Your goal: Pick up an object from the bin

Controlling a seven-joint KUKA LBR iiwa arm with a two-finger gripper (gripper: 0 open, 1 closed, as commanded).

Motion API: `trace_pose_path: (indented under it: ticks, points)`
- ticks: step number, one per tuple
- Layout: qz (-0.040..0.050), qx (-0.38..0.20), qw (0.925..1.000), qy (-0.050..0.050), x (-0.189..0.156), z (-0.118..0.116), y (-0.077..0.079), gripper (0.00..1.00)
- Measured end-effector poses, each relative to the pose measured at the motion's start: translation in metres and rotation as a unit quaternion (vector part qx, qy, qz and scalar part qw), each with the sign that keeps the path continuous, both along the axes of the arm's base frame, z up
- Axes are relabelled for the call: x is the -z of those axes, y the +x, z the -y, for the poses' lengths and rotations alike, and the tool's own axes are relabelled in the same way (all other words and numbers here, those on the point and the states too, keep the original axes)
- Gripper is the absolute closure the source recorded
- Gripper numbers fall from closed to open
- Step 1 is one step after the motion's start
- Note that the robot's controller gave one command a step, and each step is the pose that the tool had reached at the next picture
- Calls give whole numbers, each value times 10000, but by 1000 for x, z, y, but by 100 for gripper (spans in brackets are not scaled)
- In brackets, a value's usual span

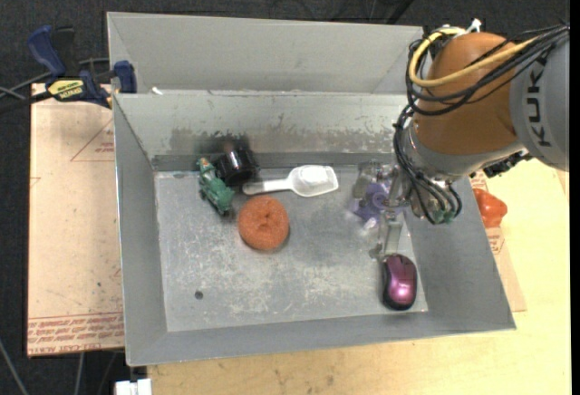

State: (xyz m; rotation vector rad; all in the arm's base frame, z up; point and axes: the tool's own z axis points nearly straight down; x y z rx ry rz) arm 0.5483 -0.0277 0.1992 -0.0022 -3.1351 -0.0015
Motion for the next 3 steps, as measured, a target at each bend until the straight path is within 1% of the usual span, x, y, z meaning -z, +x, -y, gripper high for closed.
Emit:
trace_pose_path:
  ticks: [1,2,3]
  points:
    - [37,-4,10000,-3,-4,0,2,0]
    - [57,-386,9992,-7,27,-19,4,0]
    - [47,-1522,9883,5,73,-38,9,0]
